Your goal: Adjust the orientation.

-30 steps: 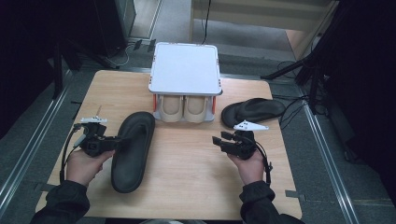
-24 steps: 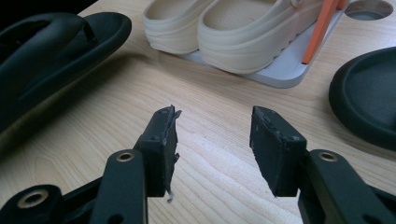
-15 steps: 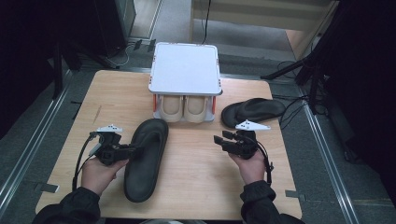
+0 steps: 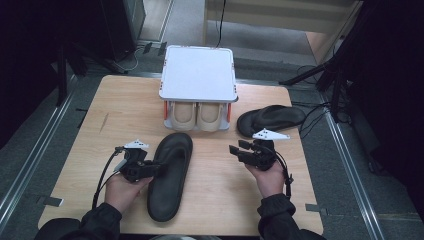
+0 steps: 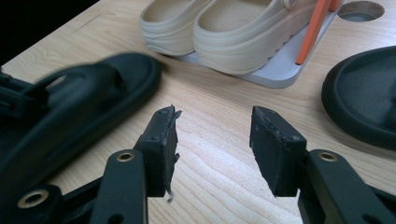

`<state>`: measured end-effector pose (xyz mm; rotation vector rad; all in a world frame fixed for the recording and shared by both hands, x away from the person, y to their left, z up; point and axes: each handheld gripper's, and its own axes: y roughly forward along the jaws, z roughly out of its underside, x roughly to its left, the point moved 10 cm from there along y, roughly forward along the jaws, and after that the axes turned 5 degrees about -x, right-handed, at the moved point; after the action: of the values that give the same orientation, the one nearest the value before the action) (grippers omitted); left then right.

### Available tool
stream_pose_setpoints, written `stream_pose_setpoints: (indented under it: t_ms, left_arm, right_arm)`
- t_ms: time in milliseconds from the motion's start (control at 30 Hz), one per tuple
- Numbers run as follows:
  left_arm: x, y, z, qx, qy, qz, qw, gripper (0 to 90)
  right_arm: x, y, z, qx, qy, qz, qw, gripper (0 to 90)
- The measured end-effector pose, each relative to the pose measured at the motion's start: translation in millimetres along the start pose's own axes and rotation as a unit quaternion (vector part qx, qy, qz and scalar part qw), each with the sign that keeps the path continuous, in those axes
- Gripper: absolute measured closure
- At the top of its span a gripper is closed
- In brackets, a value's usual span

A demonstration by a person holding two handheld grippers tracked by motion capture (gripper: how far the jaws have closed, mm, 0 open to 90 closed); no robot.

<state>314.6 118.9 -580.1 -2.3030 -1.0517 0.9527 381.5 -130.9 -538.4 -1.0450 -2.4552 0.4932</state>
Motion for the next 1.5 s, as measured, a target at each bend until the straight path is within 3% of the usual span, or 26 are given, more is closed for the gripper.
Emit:
stream_pose_setpoints:
  t_ms: [167, 400, 600, 800, 933, 1033, 1267, 1400, 1500]
  left_arm:
    - [-2.4, 8.9, 5.2, 0.012, 0.0, 0.007, 0.9999, 69.0]
    - [-5.0, 8.5, 4.1, 0.014, -0.007, 0.019, 0.9997, 64.1]
    - [-7.3, -0.9, -2.4, 0.016, 0.024, 0.01, 0.9995, 57.0]
    - [-6.3, -17.6, -12.0, 0.004, 0.043, 0.009, 0.999, 58.4]
    - [2.8, -26.1, -18.3, -0.006, 0.037, 0.006, 0.9993, 63.8]
    - [11.3, -29.9, -22.2, -0.007, 0.046, -0.012, 0.9988, 67.1]
    - [24.6, -35.2, -23.8, -0.004, 0.034, -0.017, 0.9992, 65.6]
    - [28.4, -34.9, -23.2, 0.002, 0.034, -0.014, 0.9993, 63.6]
    - [32.7, -33.7, -21.2, 0.011, 0.032, -0.023, 0.9991, 56.6]
  right_arm:
    - [-0.9, -1.5, 0.1, -0.001, 0.0, 0.001, 1.0, 52.1]
    - [-1.1, -2.3, 0.9, 0.0, 0.001, 0.003, 1.0, 52.0]
    - [-2.9, -4.3, 0.7, 0.0, 0.002, 0.005, 1.0, 52.0]
    - [-8.8, -10.6, -2.3, -0.008, 0.006, 0.008, 0.9999, 55.0]
    - [-17.2, -16.6, -3.4, -0.01, 0.017, 0.011, 0.9998, 62.4]
    - [-24.4, -19.5, -3.7, -0.006, 0.021, 0.014, 0.9997, 70.7]
    - [-44.5, -26.2, -5.6, 0.003, 0.023, 0.028, 0.9993, 89.6]
    - [-59.0, -30.6, -7.0, 0.008, 0.028, 0.039, 0.9988, 90.0]
    - [-73.1, -33.8, -7.2, 0.013, 0.024, 0.052, 0.9983, 90.0]
